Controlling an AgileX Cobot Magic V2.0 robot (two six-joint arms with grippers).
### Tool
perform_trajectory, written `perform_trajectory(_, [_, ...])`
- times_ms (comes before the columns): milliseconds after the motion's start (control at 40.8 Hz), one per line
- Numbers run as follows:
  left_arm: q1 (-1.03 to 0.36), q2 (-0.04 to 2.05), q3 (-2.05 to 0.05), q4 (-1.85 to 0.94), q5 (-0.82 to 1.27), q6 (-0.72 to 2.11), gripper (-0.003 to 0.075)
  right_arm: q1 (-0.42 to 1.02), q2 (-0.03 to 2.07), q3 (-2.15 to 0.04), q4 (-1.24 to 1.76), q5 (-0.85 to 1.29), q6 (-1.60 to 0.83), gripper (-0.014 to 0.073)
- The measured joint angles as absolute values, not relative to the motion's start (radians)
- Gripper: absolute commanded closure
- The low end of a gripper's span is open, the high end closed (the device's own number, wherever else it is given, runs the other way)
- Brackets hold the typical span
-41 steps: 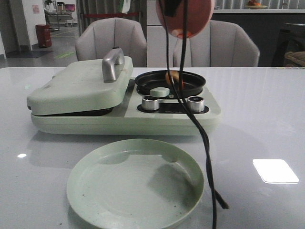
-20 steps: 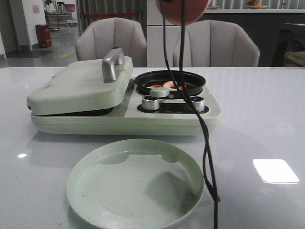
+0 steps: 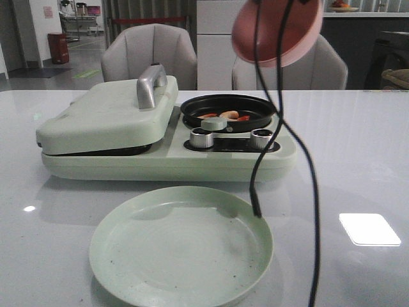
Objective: Make breakfast with bread and shrimp
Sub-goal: 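Lift the pink bowl over the black pan and tip the shrimp in, then carry the empty bowl back and set it on the table with the right gripper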
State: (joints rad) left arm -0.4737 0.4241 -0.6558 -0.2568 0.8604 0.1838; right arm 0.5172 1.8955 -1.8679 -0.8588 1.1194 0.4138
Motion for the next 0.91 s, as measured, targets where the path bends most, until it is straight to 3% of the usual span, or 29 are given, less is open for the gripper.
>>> perform_trajectory(318, [-0.474,0.424,-0.656,-0.255,0.860,0.184,0.0619,0.188,1.592,-1.455,-0.402,1.092,0.228,0.0550])
perform_trajectory(588, [-0.474,0.424,-0.656,-0.255,0.860,0.184,0.0619,-0.137,1.531,-1.195,0.061,0.981,-0.061,0.0550])
perform_trajectory(906, [-0.474,0.424,-0.656,-0.255,0.860,0.184,0.0619,-0.184,1.618,-1.029,0.212,0.701,-0.125,0.0548])
